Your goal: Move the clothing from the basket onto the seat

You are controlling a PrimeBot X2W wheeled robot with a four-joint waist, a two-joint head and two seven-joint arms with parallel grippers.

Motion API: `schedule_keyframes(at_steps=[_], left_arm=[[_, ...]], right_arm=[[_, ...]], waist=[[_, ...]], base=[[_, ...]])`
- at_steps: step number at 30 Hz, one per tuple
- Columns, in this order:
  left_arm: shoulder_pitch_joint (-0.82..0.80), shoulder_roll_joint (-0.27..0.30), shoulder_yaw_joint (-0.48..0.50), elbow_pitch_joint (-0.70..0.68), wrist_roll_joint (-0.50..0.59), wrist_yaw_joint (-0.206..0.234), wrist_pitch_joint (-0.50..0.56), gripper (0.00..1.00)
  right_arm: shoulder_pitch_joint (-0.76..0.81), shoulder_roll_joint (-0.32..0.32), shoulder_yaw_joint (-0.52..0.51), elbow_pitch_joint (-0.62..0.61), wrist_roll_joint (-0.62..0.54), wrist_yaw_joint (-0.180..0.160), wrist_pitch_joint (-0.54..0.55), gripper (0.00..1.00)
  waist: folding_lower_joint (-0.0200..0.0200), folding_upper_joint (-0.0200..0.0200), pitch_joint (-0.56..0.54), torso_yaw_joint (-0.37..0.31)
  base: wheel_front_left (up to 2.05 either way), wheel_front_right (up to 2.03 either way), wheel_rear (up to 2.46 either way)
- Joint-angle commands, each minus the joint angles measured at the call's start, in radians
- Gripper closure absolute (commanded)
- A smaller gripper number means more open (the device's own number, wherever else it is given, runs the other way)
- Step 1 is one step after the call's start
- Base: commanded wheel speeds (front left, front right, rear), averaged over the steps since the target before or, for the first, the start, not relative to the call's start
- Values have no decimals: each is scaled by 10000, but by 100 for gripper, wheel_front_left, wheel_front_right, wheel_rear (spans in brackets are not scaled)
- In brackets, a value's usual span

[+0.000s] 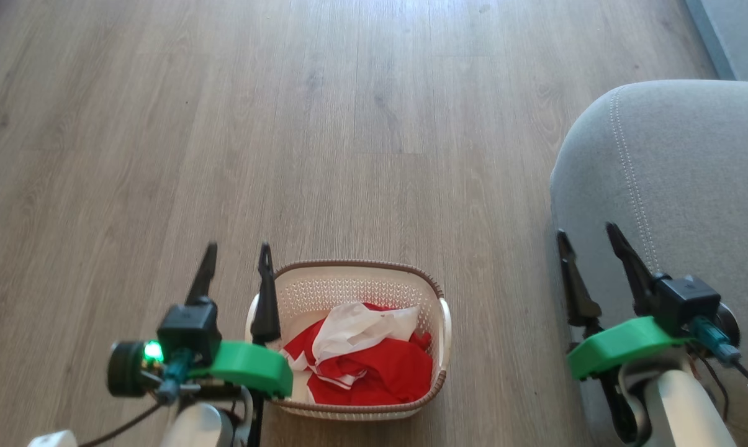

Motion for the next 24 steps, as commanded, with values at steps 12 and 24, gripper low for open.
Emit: schedule_keyframes(at_steps=[12, 24], left_arm=[[-26, -830, 1493, 1061, 1482, -2040, -400, 0], [68, -920, 1664, 1406, 1175, -2351, -400, 0]], right_arm=[[-387, 22, 24, 598, -879, -2, -419, 0], [-425, 23, 22, 679, -910, -2, -419, 0]], waist=[[0, 0, -70, 82], [0, 0, -59, 42]], base=[[0, 0, 0], [0, 0, 0]])
